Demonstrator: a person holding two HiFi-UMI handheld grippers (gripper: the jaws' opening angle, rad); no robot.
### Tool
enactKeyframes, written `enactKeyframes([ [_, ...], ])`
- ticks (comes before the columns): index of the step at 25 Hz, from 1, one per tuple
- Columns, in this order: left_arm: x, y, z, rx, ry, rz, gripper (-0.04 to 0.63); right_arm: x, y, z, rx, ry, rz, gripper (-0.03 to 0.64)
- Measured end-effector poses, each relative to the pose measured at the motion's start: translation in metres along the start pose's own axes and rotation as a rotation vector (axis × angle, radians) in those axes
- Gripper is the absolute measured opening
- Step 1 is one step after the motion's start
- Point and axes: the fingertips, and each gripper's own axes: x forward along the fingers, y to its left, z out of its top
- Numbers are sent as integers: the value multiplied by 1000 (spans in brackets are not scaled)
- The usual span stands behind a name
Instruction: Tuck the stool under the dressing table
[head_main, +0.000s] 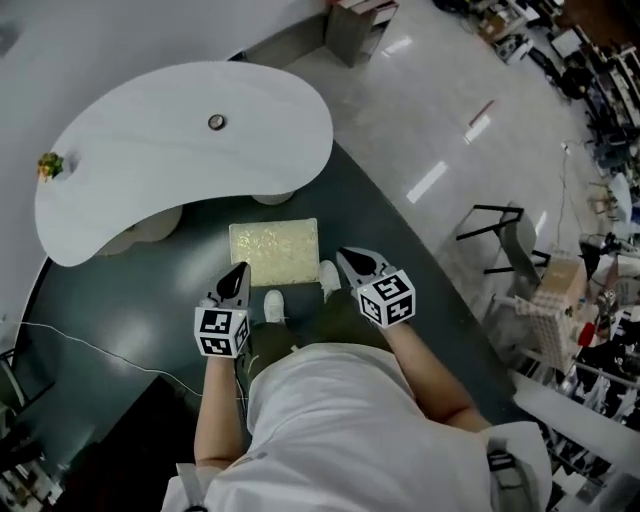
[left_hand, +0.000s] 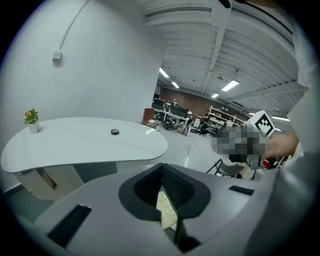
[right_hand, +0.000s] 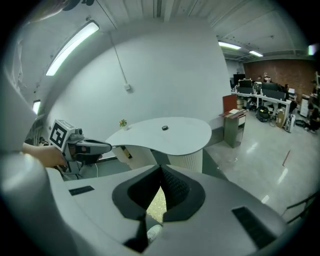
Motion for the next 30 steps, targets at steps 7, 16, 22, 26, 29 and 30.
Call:
enactKeyframes([
  [7,22,1,-28,-127,23,172,3,47,-36,-5,-99,122,156,24],
  [16,43,-7,-94,-301,82,332,13,102,-63,-50,-256,330,334,65],
  [22,50,-27,-143,-426,113,411,53,123,-69,-90,-414,448,418,110],
  [26,59,-32,-178,-492,131,439,102,146,-70,-119,-510,507,454,131],
  [29,69,-37,-203,-546,148,447,138,162,-76,-142,-594,560,472,168],
  [30,72,-39,-212,-561,154,448,152,168,-78,-150,-621,576,475,183],
])
